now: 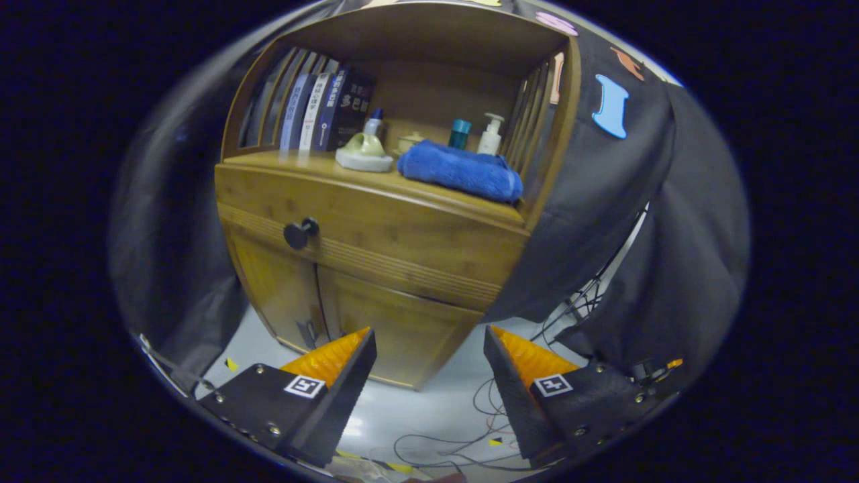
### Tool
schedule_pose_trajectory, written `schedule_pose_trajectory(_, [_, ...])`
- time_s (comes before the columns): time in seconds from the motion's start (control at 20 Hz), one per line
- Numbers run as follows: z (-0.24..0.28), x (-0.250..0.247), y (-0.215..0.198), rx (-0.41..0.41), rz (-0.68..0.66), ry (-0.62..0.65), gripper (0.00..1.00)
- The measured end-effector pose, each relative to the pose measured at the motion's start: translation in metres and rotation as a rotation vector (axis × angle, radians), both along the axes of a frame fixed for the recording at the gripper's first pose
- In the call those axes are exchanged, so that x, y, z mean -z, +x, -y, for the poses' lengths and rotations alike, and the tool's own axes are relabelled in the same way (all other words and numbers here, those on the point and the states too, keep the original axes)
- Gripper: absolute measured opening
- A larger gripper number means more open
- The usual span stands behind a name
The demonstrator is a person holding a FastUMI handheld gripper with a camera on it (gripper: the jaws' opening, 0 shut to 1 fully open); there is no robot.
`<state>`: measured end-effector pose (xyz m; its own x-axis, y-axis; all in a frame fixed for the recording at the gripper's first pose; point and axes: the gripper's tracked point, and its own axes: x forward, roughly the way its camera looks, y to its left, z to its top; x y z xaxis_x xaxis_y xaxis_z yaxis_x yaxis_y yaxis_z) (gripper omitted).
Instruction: Pull open the drawer, take out the items inside it, and place them on the countertop above the cabinet.
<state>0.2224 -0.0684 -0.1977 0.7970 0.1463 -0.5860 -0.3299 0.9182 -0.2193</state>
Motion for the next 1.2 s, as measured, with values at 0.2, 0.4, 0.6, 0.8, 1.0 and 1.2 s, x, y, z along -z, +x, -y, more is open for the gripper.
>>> schedule_pose_trajectory(0.2, [0.041,0.009,0.014,-0.006,0.034,0.042,0.98])
schedule_pose_trajectory(0.4, [0.072,0.017,0.029,0.016,0.061,0.100,0.97])
schedule_pose_trajectory(0.6, [0.093,0.013,0.038,0.033,0.095,0.156,0.98])
schedule_pose_trajectory(0.8, [0.107,-0.005,0.041,0.063,0.157,0.218,0.97])
schedule_pose_trajectory(1.0, [0.118,-0.009,0.030,0.072,0.156,0.230,0.97])
schedule_pose_trajectory(1.2, [0.121,-0.030,0.029,0.068,0.219,0.287,0.97])
